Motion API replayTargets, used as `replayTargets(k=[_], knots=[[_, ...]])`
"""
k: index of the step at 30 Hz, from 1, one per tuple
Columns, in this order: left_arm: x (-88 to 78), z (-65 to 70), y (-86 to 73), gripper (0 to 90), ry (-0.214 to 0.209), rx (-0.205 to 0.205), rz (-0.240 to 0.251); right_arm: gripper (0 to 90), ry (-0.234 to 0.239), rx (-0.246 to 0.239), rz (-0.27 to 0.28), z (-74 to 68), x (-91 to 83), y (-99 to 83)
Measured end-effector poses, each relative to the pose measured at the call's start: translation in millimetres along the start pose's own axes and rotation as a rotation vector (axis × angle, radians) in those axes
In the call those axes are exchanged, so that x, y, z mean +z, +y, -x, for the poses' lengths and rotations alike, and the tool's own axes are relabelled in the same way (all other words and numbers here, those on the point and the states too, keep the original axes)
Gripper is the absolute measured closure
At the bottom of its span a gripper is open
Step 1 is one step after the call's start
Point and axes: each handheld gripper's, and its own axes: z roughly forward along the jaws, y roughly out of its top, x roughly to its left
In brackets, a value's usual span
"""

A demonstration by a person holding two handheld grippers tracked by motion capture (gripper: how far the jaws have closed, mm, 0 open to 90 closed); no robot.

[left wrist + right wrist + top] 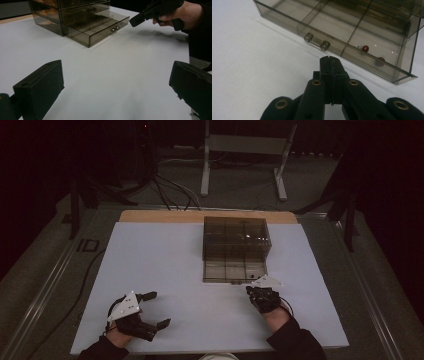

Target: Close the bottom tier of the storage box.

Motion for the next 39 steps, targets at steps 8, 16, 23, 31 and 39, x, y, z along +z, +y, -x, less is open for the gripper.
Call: replayTargets(k=[8,16,23,31,39], knots=[[0.0,-0.4,-0.1,0.8,0.0,-0.003,0.0,89.8,-0.008,-0.011,0.031,-1.5,-0.9,2.3],[-0.2,-0.3,0.0,0.7,-0.001,-0.004,0.004,89.8,-0.027,-0.019,0.063,-0.3,0.5,2.3],[-0.2,-0.4,0.0,0.7,0.0,-0.002,0.001,89.8,-0.039,-0.025,0.048,1.4,6.9,1.5],[-0.2,-0.4,0.0,0.7,0.0,-0.001,0.001,89.8,-0.038,-0.028,0.037,2.5,12.3,2.2],[0.1,-0.3,-0.2,0.7,0.0,-0.001,-0.001,89.8,-0.035,-0.026,0.024,4.2,17.3,1.9]])
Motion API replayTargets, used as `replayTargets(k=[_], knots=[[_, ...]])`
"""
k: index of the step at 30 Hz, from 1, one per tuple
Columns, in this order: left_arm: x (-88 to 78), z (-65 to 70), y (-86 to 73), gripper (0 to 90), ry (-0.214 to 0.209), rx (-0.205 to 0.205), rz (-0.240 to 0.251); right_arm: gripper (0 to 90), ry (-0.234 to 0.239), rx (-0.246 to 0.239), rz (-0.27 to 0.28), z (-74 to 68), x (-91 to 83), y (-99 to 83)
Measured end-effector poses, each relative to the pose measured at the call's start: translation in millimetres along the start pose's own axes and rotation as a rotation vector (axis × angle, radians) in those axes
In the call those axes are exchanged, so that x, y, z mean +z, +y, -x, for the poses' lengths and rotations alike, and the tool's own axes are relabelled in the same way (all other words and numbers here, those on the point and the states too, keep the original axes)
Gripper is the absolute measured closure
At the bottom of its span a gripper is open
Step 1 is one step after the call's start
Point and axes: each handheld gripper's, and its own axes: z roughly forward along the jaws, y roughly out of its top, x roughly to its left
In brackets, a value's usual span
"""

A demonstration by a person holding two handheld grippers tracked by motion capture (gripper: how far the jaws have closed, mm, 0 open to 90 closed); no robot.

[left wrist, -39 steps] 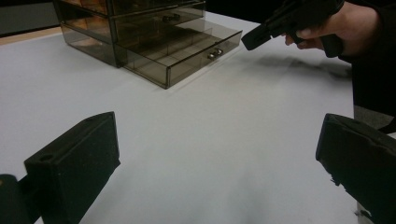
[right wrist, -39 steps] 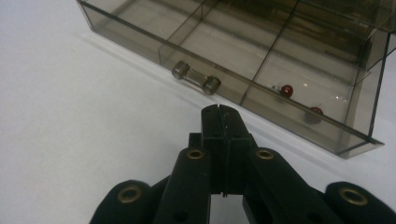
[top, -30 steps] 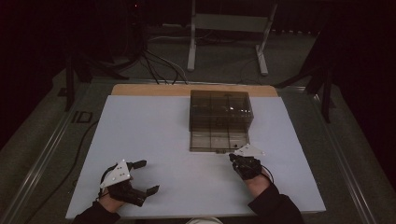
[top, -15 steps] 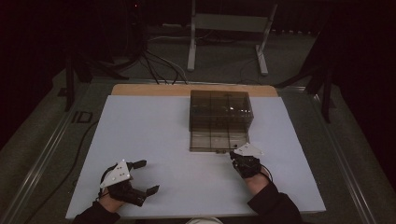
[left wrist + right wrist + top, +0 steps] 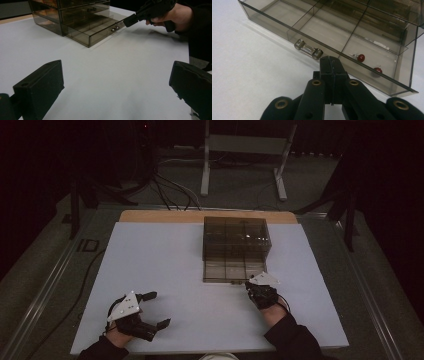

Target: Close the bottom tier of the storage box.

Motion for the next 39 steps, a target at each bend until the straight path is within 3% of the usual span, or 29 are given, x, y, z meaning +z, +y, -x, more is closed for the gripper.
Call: replayTargets(k=[39], knots=[[0.9,-0.1,-0.4,0.7,0.002,0.004,-0.01,89.8,0.01,-0.012,-0.028,-2.4,15.7,4.6]])
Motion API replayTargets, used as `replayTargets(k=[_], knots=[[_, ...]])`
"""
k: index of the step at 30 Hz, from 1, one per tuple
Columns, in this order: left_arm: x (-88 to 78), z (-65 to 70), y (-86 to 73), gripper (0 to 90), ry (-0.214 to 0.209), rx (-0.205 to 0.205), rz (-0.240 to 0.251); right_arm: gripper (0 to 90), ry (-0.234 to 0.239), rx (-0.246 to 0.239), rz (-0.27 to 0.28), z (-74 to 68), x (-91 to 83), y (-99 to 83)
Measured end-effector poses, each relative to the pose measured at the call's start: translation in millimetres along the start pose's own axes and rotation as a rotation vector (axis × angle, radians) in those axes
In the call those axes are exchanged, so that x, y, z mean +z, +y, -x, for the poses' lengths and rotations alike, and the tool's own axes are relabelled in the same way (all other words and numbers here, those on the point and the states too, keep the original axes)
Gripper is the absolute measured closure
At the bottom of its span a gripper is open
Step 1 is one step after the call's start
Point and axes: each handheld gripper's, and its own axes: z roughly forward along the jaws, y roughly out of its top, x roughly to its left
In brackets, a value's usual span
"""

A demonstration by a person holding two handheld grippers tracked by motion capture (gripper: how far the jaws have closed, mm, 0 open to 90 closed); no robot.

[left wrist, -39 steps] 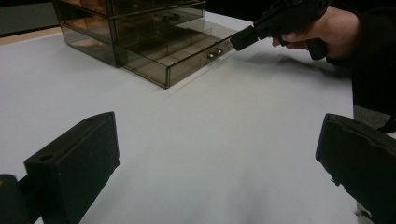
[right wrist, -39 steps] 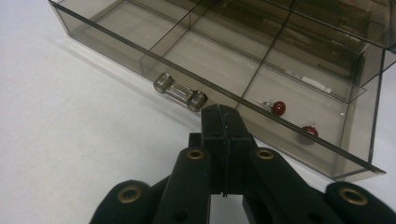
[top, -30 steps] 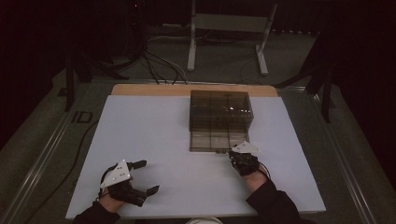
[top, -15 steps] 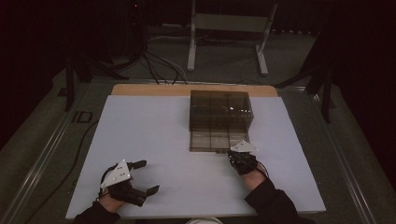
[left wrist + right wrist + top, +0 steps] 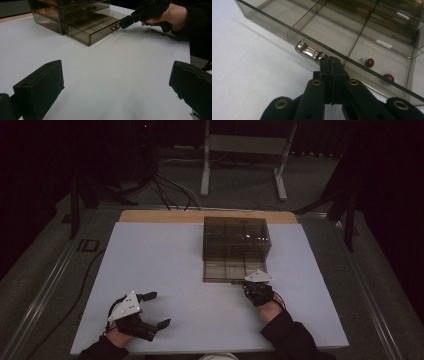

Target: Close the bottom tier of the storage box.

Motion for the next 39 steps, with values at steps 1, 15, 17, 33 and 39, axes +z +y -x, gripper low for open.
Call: replayTargets(k=[1,15,17,33,39], knots=[[0.1,0.1,0.0,0.7,0.0,-0.002,0.002,89.8,0.0,0.0,0.0,0.0,0.0,0.0],[0.0,0.1,0.1,0.7,0.0,-0.002,0.002,89.8,-0.008,-0.001,-0.009,1.3,3.4,-1.1],[0.0,0.1,0.2,0.7,0.001,-0.001,0.002,89.8,-0.006,-0.002,-0.011,1.2,4.0,-1.1],[-0.4,0.1,0.4,0.7,0.001,-0.004,0.004,89.8,-0.012,0.003,-0.02,2.3,8.2,0.3],[-0.6,-0.1,0.3,0.7,0.001,-0.004,0.005,89.8,-0.012,0.006,-0.023,3.7,9.6,1.1]])
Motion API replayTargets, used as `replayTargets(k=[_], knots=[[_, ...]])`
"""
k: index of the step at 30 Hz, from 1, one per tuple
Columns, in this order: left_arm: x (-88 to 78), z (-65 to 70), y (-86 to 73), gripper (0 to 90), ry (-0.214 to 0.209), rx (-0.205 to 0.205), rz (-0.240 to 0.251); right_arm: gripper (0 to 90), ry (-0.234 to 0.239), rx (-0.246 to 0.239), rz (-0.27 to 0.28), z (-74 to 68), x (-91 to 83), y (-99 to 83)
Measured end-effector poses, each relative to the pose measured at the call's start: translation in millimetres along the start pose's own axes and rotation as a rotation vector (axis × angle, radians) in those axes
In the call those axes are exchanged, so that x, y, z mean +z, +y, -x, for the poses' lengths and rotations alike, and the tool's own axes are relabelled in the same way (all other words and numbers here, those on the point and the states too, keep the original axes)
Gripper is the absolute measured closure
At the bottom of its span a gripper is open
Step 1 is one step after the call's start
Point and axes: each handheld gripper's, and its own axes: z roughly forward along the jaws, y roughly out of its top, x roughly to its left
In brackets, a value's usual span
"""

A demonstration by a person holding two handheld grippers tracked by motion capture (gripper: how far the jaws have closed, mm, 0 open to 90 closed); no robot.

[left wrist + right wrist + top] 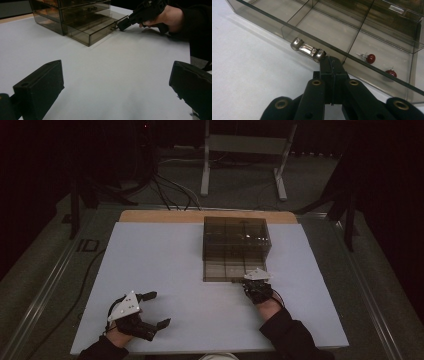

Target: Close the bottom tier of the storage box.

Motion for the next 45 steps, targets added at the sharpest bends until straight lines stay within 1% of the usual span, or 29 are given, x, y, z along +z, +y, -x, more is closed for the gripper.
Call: replayTargets(k=[13,27,45], knots=[[-0.4,0.0,0.1,0.7,0.0,0.0,0.001,89.8,-0.005,0.001,-0.002,2.4,2.6,2.3],[-0.4,0.1,0.0,0.7,0.0,0.001,0.001,89.9,-0.002,0.018,-0.002,5.6,6.0,5.4],[-0.3,0.1,0.1,0.7,0.0,0.001,0.001,89.8,-0.004,0.018,-0.003,7.1,9.6,9.3]])
